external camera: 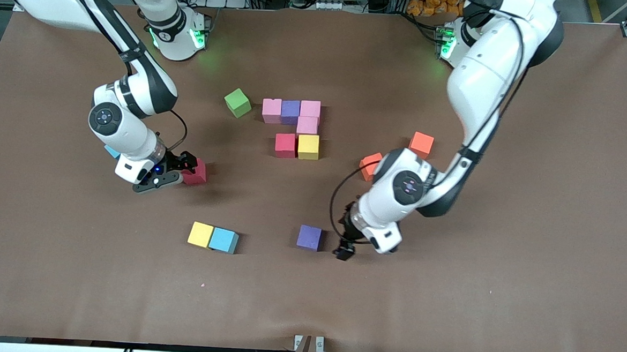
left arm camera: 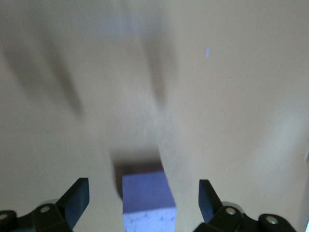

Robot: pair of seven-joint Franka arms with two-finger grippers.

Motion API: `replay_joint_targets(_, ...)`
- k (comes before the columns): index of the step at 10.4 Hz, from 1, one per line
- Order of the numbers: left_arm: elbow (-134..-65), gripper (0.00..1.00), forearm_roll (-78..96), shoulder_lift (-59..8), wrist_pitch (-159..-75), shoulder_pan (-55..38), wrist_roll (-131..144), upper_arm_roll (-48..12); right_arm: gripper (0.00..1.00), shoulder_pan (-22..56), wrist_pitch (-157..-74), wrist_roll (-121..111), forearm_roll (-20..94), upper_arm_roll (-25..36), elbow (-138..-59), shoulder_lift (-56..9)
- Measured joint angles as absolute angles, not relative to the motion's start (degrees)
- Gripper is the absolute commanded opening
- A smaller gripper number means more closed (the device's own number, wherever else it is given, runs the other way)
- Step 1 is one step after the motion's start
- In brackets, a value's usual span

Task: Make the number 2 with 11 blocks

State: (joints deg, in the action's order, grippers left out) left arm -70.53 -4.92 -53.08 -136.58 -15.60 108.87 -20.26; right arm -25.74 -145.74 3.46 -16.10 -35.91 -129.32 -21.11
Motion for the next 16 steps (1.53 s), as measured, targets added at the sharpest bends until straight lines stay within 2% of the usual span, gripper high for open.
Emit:
replay_joint_targets(2, -71.87, 1.00, -8.68, -50.96, -131.86, -13.28, 108.39, -20.24, 1.00, -25.60, -145.54, 5.94, -16.07, -36.08, -130.16, -21.41)
replay_joint_targets(5, -77.81, 1.00, -17.46, -47.59, -128.95, -11.55, 108.41, -20.02, 1.00, -25.52, -144.66, 6.66, -15.91, -36.34, -130.04, -21.41)
replay_joint_targets(11, -97.19, 1.00, -20.63, -32.92, -128.74, -8.04, 102.16, -20.13, 1.00, -23.94, -144.66, 8.19, -15.74, -36.54, -130.07, -22.84)
replay_joint_targets(12, -99.07, 1.00, -20.63, -31.07, -128.74, -6.71, 101.80, -20.25, 0.83, -23.81, -145.15, 8.20, -15.74, -36.54, -130.07, -23.44)
replay_joint_targets(14, -103.82, 1.00, -20.63, -27.07, -128.73, -2.00, 100.72, -22.77, 0.37, -23.73, -145.98, 8.20, -15.74, -36.54, -130.04, -24.53)
replay_joint_targets(15, -106.45, 1.00, -20.63, -25.58, -128.73, 0.86, 100.42, -25.62, 0.20, -23.72, -146.04, 8.08, -15.77, -36.54, -129.99, -24.63)
replay_joint_targets(16, -108.66, 1.00, -20.63, -24.75, -128.73, 3.69, 100.26, -29.14, 0.11, -23.53, -146.03, 7.15, -15.94, -36.58, -129.73, -24.49)
